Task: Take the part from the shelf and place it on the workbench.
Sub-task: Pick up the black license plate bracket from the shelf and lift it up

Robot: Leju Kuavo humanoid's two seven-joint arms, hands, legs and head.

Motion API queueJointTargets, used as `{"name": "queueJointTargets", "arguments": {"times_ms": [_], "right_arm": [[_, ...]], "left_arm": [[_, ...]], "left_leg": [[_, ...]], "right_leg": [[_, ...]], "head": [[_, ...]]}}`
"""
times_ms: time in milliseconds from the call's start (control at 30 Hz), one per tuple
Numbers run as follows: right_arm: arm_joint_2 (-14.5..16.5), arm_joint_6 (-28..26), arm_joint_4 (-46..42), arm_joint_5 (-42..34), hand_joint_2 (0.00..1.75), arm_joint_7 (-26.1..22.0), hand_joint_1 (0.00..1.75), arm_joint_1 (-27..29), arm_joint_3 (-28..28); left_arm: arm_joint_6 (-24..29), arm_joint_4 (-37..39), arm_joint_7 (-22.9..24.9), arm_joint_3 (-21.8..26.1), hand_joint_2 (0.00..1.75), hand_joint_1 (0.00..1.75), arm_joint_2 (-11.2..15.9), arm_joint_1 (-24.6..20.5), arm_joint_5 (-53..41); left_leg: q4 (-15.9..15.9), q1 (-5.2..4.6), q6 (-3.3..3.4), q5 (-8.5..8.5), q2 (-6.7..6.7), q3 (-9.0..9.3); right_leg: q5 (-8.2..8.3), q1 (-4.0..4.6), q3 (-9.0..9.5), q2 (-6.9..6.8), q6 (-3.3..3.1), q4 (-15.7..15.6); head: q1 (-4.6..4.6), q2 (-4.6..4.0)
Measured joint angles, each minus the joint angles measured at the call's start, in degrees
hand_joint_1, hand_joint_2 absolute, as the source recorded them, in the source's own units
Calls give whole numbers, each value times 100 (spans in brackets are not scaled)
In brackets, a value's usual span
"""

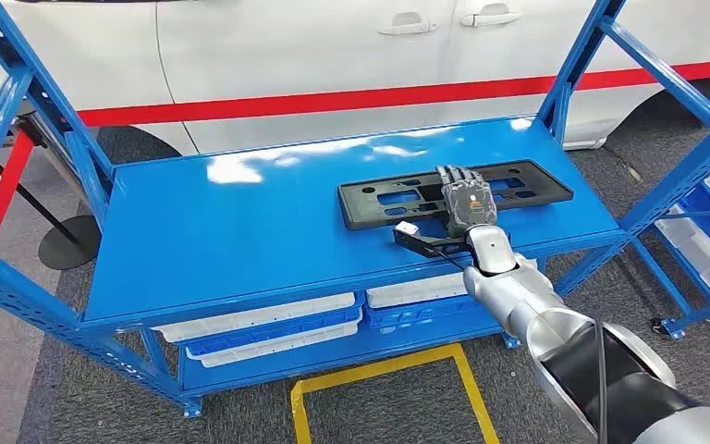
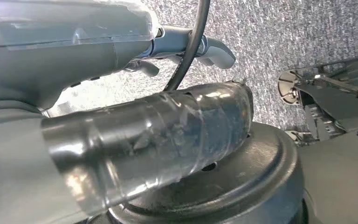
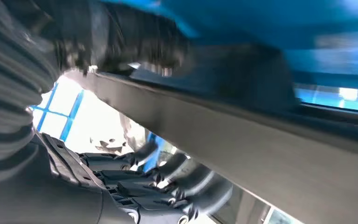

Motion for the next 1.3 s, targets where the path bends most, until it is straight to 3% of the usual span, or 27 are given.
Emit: {"name": "queueJointTargets", "arguments": {"times_ms": [600,733,867,1300], "right_arm": [[359,-7,10,55,175,-225,175,-55,46],[373,-7,10,64,175,-230,175,-55,62],[386,-7,10,78,175,-259,175,-54,70],[403,-22,10,31,175,-403,175,-33,77]], "left_arm": [[2,0,71,3,0,0,0,6,117],[-27,0,70,14,175,0,0,6,151],[-66,0,40,33,0,0,0,7,193],[-135,0,-83,92,0,0,0,11,239]], "left_leg": [[0,0,-4,4,-2,-1],[0,0,-5,4,-1,-1],[0,0,-5,4,0,-1],[0,2,-5,3,2,0]], "right_leg": [[-1,0,-5,-3,-1,7],[-1,0,-5,-1,-1,7],[-1,0,-6,0,-1,7],[-1,1,-10,4,-1,8]], "head": [[0,0],[0,0],[0,0],[0,0]]}}
